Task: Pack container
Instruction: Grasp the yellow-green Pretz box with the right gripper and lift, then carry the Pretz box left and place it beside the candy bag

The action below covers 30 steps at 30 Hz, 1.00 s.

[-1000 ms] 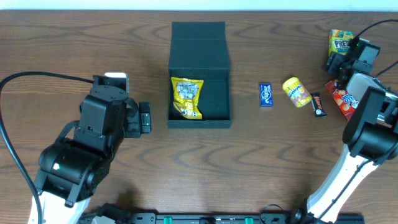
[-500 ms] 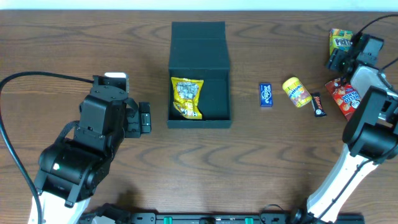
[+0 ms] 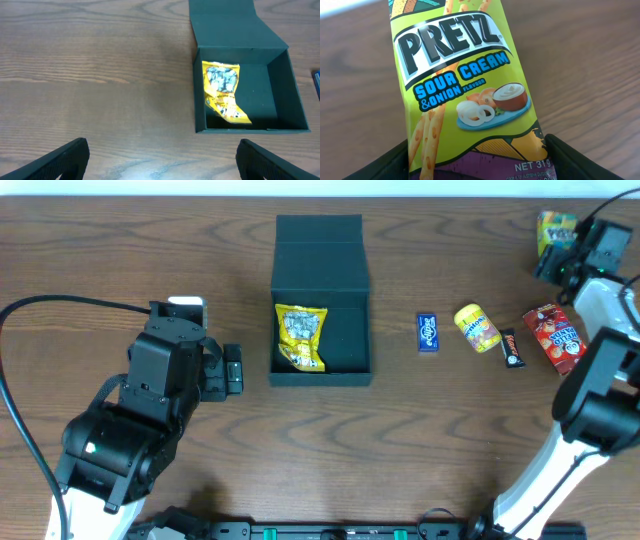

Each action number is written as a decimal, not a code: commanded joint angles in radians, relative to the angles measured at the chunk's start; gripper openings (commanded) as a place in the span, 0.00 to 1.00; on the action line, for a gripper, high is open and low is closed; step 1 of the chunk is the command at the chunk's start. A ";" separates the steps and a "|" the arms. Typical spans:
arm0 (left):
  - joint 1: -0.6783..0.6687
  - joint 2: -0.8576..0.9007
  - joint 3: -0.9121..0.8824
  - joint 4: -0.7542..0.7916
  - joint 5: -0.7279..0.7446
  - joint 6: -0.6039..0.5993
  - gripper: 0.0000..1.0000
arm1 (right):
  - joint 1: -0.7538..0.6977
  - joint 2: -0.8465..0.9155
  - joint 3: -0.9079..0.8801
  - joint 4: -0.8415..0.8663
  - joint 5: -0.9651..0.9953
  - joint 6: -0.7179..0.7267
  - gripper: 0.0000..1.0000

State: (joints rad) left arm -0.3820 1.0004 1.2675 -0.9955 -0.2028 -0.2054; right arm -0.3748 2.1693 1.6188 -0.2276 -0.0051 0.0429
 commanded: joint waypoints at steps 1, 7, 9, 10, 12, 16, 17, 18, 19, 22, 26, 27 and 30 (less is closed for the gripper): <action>0.002 0.000 0.020 -0.003 -0.014 0.011 0.95 | 0.025 -0.100 0.016 -0.020 -0.008 0.009 0.60; 0.002 0.000 0.020 -0.003 -0.014 0.011 0.95 | 0.067 -0.205 0.016 -0.113 -0.078 0.014 0.57; 0.002 0.000 0.020 -0.003 -0.014 0.011 0.95 | 0.092 -0.242 0.016 -0.148 -0.098 0.031 0.57; 0.002 0.000 0.020 -0.003 -0.014 0.011 0.95 | 0.105 -0.257 0.016 -0.161 -0.107 0.032 0.57; 0.002 0.000 0.020 -0.003 -0.014 0.011 0.95 | 0.140 -0.289 0.016 -0.193 -0.124 0.032 0.57; 0.002 0.000 0.020 -0.003 -0.014 0.011 0.95 | 0.232 -0.339 0.016 -0.267 -0.127 0.032 0.57; 0.002 0.000 0.020 -0.003 -0.014 0.011 0.95 | 0.264 -0.352 0.016 -0.291 -0.127 0.034 0.57; 0.002 0.000 0.020 -0.003 -0.014 0.011 0.95 | 0.296 -0.362 0.016 -0.313 -0.127 0.044 0.57; 0.002 0.000 0.020 -0.003 -0.014 0.011 0.95 | 0.334 -0.373 0.016 -0.336 -0.127 0.065 0.57; 0.002 0.000 0.020 -0.003 -0.014 0.011 0.95 | 0.443 -0.389 0.016 -0.387 -0.127 0.105 0.57; 0.002 0.000 0.020 -0.003 -0.014 0.011 0.95 | 0.613 -0.390 0.016 -0.460 -0.126 0.146 0.56; 0.002 0.000 0.020 -0.003 -0.014 0.011 0.95 | 0.652 -0.390 0.016 -0.476 -0.120 0.154 0.55; 0.002 0.000 0.020 -0.003 -0.014 0.011 0.95 | 0.768 -0.389 0.016 -0.531 -0.009 0.278 0.54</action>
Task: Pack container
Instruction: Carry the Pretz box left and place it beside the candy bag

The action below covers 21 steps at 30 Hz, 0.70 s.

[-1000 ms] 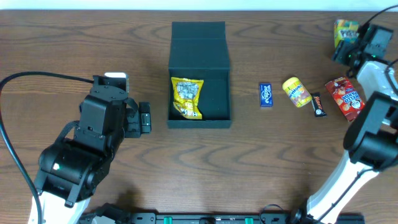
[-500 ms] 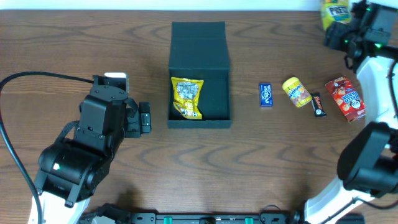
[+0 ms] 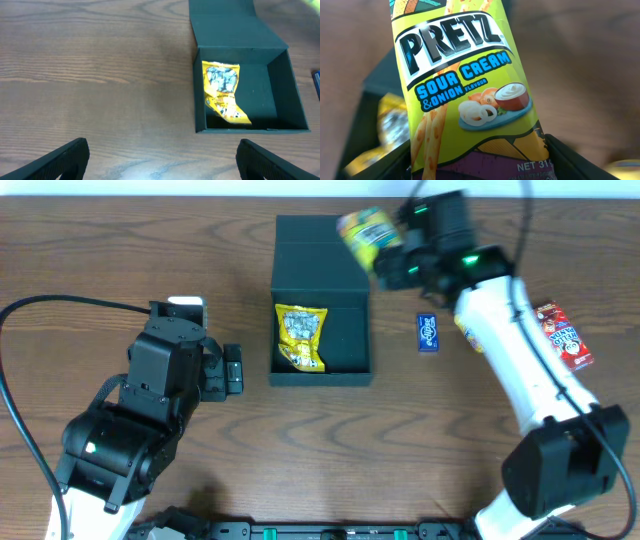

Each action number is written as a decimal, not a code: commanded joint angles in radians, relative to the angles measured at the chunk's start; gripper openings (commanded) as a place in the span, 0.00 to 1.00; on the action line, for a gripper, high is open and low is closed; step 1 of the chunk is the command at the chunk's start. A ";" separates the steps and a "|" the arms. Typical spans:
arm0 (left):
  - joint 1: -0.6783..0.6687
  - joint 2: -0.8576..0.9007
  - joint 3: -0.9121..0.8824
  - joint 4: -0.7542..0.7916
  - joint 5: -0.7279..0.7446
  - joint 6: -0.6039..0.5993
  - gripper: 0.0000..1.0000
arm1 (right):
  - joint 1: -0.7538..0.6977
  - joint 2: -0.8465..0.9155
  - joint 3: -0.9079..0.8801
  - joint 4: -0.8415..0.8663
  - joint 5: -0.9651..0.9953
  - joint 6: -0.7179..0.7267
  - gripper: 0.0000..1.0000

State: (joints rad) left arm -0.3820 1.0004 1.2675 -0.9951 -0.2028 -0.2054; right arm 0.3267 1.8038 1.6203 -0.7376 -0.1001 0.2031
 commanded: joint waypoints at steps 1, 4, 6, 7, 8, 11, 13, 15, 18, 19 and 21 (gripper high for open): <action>0.002 0.000 0.020 -0.003 -0.014 0.011 0.95 | 0.100 -0.023 0.014 -0.042 0.132 0.167 0.54; 0.002 0.000 0.020 -0.003 -0.014 0.011 0.95 | 0.177 -0.023 0.014 -0.113 0.241 0.321 0.52; 0.002 0.000 0.020 -0.003 -0.014 0.011 0.95 | 0.225 -0.023 0.004 -0.168 0.318 0.460 0.50; 0.002 0.000 0.020 -0.003 -0.014 0.011 0.95 | 0.246 -0.023 -0.006 -0.189 0.338 0.530 0.50; 0.002 0.000 0.020 -0.003 -0.014 0.011 0.95 | 0.256 -0.023 -0.014 -0.195 0.339 0.561 0.50; 0.002 0.000 0.020 -0.003 -0.014 0.011 0.95 | 0.288 -0.023 -0.053 -0.198 0.336 0.628 0.51; 0.002 0.000 0.020 -0.003 -0.014 0.011 0.95 | 0.312 -0.023 -0.091 -0.199 0.336 0.654 0.51; 0.002 0.000 0.020 -0.003 -0.014 0.011 0.95 | 0.332 -0.023 -0.124 -0.200 0.336 0.673 0.51; 0.002 0.000 0.020 -0.003 -0.014 0.011 0.95 | 0.362 -0.023 -0.172 -0.198 0.336 0.739 0.50; 0.002 0.000 0.020 -0.003 -0.014 0.011 0.95 | 0.370 -0.023 -0.183 -0.195 0.341 0.748 0.50; 0.002 0.000 0.020 -0.003 -0.014 0.011 0.95 | 0.382 -0.023 -0.204 -0.180 0.355 0.747 0.50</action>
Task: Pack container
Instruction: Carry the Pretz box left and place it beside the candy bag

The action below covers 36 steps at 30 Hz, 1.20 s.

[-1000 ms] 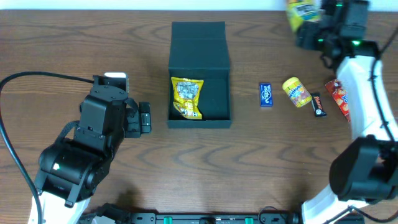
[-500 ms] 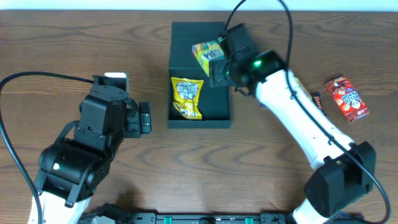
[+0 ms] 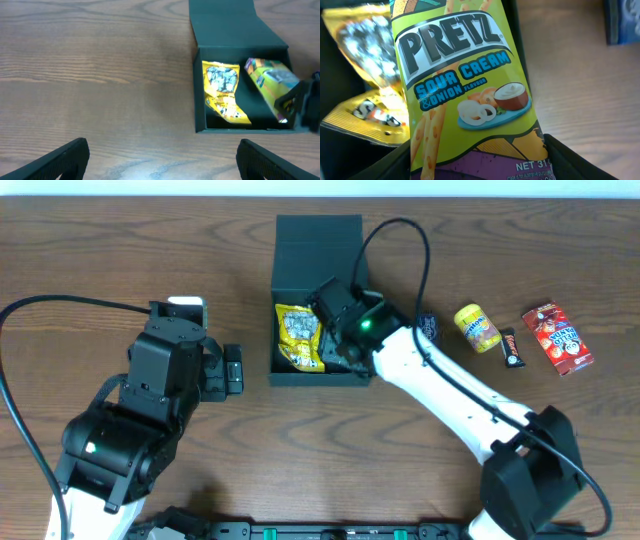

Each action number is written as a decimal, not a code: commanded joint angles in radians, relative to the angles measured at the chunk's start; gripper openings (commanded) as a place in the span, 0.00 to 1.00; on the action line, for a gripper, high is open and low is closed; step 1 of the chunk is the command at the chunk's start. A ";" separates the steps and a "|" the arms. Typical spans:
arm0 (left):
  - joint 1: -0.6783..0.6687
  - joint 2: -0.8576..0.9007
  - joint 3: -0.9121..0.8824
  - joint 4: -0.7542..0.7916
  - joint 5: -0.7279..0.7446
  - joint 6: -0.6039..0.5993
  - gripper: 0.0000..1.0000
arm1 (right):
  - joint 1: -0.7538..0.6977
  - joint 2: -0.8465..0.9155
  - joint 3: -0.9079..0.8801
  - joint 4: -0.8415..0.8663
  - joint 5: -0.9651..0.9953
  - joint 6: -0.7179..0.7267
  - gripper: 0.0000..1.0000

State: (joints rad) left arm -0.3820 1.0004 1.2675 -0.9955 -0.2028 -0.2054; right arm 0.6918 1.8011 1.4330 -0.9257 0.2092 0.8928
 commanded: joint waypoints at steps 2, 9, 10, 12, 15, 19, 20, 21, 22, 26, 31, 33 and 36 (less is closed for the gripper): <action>0.002 0.000 0.020 -0.003 -0.014 0.011 0.95 | 0.023 -0.020 -0.031 0.010 0.053 0.061 0.50; 0.002 0.000 0.020 -0.003 -0.014 0.011 0.95 | 0.022 -0.020 -0.035 0.038 0.113 0.060 0.92; 0.002 0.000 0.020 -0.003 -0.014 0.011 0.95 | 0.022 -0.020 -0.035 0.043 0.114 0.057 0.93; 0.002 0.000 0.020 -0.003 -0.014 0.011 0.95 | 0.023 -0.021 -0.034 0.056 0.113 0.052 0.99; 0.002 0.000 0.020 -0.003 -0.014 0.011 0.95 | 0.022 -0.021 -0.032 0.063 0.113 0.050 0.99; 0.002 0.000 0.020 -0.003 -0.014 0.011 0.95 | 0.022 -0.025 -0.018 0.070 0.117 0.032 0.99; 0.002 0.000 0.020 -0.003 -0.014 0.011 0.95 | 0.021 -0.026 -0.011 0.071 0.117 0.016 0.98; 0.002 0.000 0.020 -0.003 -0.014 0.011 0.95 | 0.020 -0.026 -0.003 0.071 0.117 -0.003 0.97; 0.002 0.000 0.020 -0.003 -0.014 0.011 0.95 | 0.018 -0.027 0.010 0.073 0.118 -0.026 0.97; 0.002 0.000 0.020 -0.003 -0.014 0.011 0.95 | -0.002 -0.027 0.061 0.077 0.141 -0.124 0.99; 0.002 0.000 0.020 -0.003 -0.014 0.011 0.95 | -0.070 -0.027 0.101 0.105 0.138 -0.276 0.99; 0.002 0.000 0.020 -0.003 -0.014 0.011 0.95 | -0.113 -0.027 0.106 0.116 0.127 -0.330 0.99; 0.002 0.000 0.020 -0.003 -0.014 0.011 0.95 | -0.190 -0.027 0.106 0.129 0.087 -0.419 0.99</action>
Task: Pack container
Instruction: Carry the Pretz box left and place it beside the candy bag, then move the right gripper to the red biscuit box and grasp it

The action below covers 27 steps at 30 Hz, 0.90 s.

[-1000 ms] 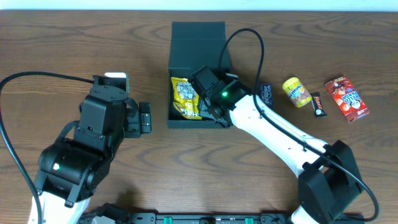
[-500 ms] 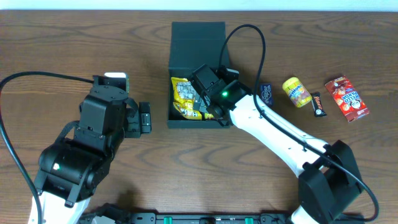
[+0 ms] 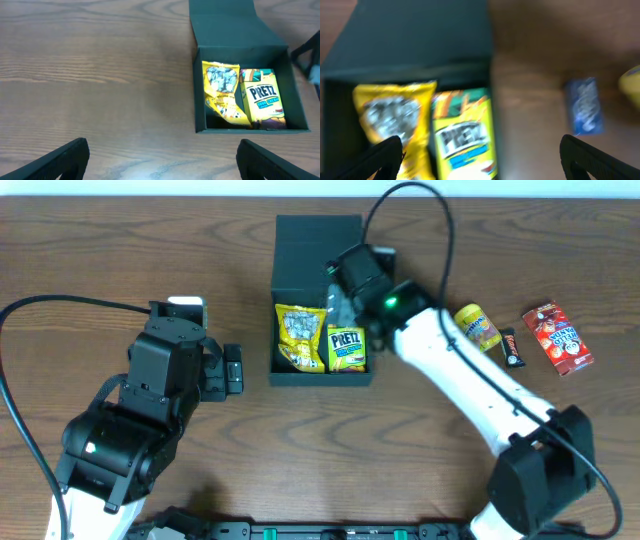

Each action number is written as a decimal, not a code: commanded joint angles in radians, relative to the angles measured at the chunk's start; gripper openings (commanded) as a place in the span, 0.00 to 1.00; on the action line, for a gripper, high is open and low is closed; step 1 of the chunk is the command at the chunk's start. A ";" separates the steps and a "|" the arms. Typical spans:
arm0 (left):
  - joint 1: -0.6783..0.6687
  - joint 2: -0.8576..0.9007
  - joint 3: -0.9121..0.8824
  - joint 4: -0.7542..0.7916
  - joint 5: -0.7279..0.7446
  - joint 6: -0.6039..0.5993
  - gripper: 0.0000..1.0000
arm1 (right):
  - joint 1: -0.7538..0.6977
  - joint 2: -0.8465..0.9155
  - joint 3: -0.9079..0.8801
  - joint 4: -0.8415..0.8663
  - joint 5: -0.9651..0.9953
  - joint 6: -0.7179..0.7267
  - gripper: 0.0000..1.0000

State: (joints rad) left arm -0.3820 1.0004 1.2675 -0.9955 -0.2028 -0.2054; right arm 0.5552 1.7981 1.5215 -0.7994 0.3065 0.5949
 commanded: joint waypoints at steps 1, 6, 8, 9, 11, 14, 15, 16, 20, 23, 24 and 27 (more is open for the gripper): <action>0.002 0.000 0.020 -0.003 -0.014 0.011 0.95 | -0.087 -0.024 0.017 0.004 -0.028 -0.158 0.99; 0.002 0.000 0.020 -0.003 -0.014 0.011 0.95 | -0.241 -0.024 0.017 0.004 -0.034 -0.304 0.99; 0.002 0.000 0.020 -0.003 -0.014 0.011 0.95 | -0.306 -0.024 0.017 0.005 -0.034 -0.350 0.99; 0.002 0.000 0.020 -0.003 -0.014 0.011 0.95 | -0.343 -0.024 0.017 0.006 -0.034 -0.374 0.99; 0.002 0.000 0.020 -0.003 -0.014 0.011 0.95 | -0.407 -0.024 0.017 0.007 -0.035 -0.414 0.99; 0.002 0.000 0.020 -0.003 -0.014 0.011 0.95 | -0.516 -0.024 0.017 0.007 -0.080 -0.474 0.99; 0.002 0.000 0.020 -0.003 -0.014 0.011 0.95 | -0.568 -0.024 0.016 0.007 -0.106 -0.501 0.99; 0.002 0.000 0.020 -0.003 -0.014 0.011 0.95 | -0.620 -0.024 0.016 0.008 -0.122 -0.526 0.99; 0.002 0.000 0.020 -0.003 -0.014 0.011 0.95 | -0.745 -0.023 0.014 0.008 -0.164 -0.688 0.99; 0.002 0.000 0.020 -0.003 -0.014 0.011 0.95 | -0.801 -0.023 0.011 0.007 -0.188 -0.827 0.99; 0.002 0.000 0.020 -0.003 -0.014 0.011 0.95 | -0.819 -0.023 0.010 0.008 -0.192 -0.857 0.99; 0.002 0.000 0.020 -0.003 -0.014 0.011 0.95 | -0.870 -0.021 0.003 0.010 -0.208 -0.932 0.99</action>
State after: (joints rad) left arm -0.3820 1.0004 1.2675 -0.9958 -0.2028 -0.2054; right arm -0.2798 1.7981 1.5215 -0.7910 0.1360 -0.1951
